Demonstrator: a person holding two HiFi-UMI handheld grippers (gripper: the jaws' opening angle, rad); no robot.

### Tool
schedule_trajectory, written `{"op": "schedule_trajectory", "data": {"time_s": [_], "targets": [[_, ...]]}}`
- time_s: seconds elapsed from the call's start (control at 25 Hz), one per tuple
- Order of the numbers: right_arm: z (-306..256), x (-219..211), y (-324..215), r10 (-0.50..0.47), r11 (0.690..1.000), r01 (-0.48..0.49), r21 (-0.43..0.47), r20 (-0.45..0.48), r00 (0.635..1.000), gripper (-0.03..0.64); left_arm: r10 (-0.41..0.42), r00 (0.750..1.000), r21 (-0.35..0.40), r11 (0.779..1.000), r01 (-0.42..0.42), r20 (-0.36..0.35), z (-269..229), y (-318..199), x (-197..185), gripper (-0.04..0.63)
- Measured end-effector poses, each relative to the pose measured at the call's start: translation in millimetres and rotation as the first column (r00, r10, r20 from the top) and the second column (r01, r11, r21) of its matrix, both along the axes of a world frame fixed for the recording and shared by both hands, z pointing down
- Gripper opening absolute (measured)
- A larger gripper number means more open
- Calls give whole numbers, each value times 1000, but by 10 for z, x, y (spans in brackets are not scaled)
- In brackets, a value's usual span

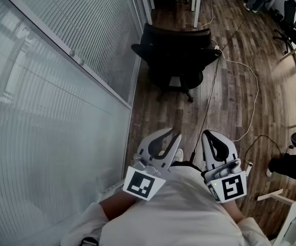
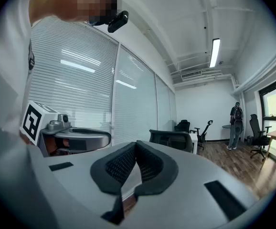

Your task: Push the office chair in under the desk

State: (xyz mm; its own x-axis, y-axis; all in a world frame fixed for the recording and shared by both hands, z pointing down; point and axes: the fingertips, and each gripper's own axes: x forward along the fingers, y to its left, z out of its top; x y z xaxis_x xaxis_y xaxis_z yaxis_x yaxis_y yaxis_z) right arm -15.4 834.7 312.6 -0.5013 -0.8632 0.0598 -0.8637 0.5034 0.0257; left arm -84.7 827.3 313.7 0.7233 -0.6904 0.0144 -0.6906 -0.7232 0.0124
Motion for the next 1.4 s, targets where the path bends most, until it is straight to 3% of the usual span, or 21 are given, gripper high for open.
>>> {"op": "schedule_trajectory", "data": {"time_s": [0.12, 0.2, 1.08, 1.24, 1.4], "targets": [[39, -13, -7, 0, 1000, 0, 4, 0, 1000, 31, 45, 991, 27, 998, -49, 128, 130, 22, -6, 78], [26, -10, -25, 0, 1000, 0, 4, 0, 1000, 31, 53, 986, 31, 998, -59, 156, 140, 7, -2, 78], [-22, 423, -164, -18, 1000, 17, 8, 52, 998, 32, 20, 983, 29, 999, -26, 182, 126, -140, 396, 78], [31, 524, -192, -25, 1000, 25, 4, 47, 999, 32, -15, 992, 10, 1000, 14, 129, 139, -166, 480, 78], [83, 548, -217, -41, 999, 41, -4, 53, 998, 32, -9, 981, 14, 1000, 7, 191, 225, -168, 514, 78]]}}
